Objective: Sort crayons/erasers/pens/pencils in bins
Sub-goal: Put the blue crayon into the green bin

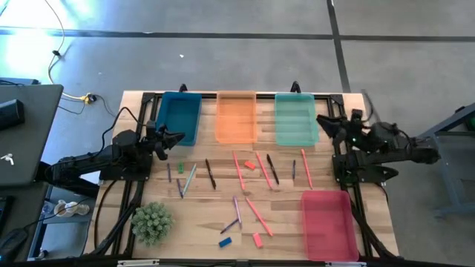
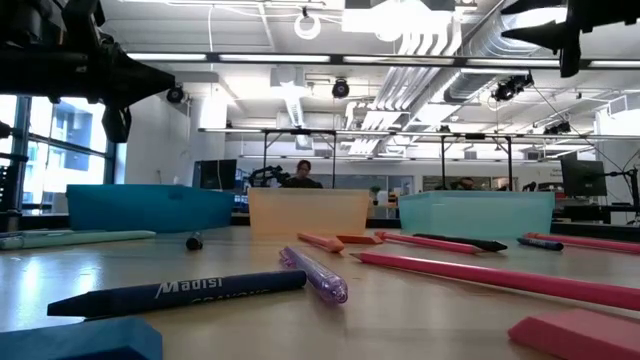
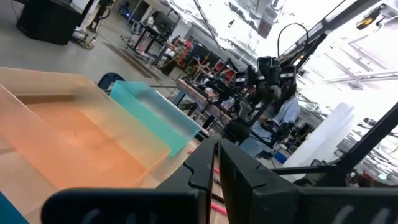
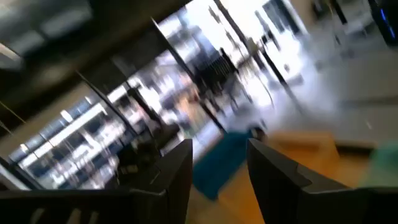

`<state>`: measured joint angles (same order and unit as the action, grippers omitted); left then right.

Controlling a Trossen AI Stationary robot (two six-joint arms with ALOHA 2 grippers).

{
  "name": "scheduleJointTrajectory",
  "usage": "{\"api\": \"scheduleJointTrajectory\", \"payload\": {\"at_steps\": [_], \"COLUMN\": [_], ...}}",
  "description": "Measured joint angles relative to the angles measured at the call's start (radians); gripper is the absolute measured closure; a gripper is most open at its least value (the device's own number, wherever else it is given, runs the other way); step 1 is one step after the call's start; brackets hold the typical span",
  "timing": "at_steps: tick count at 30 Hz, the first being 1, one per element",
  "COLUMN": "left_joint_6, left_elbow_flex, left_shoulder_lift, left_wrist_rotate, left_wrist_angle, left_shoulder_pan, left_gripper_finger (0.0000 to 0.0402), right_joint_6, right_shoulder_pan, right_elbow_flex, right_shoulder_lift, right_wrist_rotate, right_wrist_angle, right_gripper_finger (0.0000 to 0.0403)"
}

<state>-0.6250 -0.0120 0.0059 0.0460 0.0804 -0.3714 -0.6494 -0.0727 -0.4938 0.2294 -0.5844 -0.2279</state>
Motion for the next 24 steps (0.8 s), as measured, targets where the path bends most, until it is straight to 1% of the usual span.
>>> {"api": "scheduleJointTrajectory", "payload": {"at_steps": [5, 10, 13, 17, 20, 24], "left_joint_6": [-0.001, -0.001, -0.001, -0.001, -0.001, -0.001], "left_elbow_flex": [0.000, 0.000, 0.000, 0.000, 0.000, 0.000], "left_shoulder_lift": [0.000, 0.000, 0.000, 0.000, 0.000, 0.000], "left_wrist_rotate": [0.000, 0.000, 0.000, -0.001, -0.001, -0.001], "left_wrist_angle": [-0.001, -0.001, -0.001, -0.001, 0.000, -0.001], "left_shoulder_pan": [0.000, 0.000, 0.000, 0.000, 0.000, 0.000], "left_gripper_finger": [0.0387, 0.0387, 0.0387, 0.0387, 0.0387, 0.0387], "right_joint_6": [-0.252, -0.437, -0.537, -0.655, -0.702, -0.741], "right_shoulder_pan": [0.000, 0.000, 0.000, 0.000, 0.000, 0.000], "right_elbow_flex": [-0.155, -0.228, -0.239, -0.239, -0.239, -0.239], "right_shoulder_lift": [0.177, 0.326, 0.397, 0.480, 0.540, 0.621], "right_wrist_rotate": [0.078, 0.147, 0.188, 0.280, 0.337, 0.367], "right_wrist_angle": [-0.310, -0.484, -0.533, -0.562, -0.586, -0.630], "right_gripper_finger": [0.0259, 0.0259, 0.0259, 0.0259, 0.0259, 0.0259]}}
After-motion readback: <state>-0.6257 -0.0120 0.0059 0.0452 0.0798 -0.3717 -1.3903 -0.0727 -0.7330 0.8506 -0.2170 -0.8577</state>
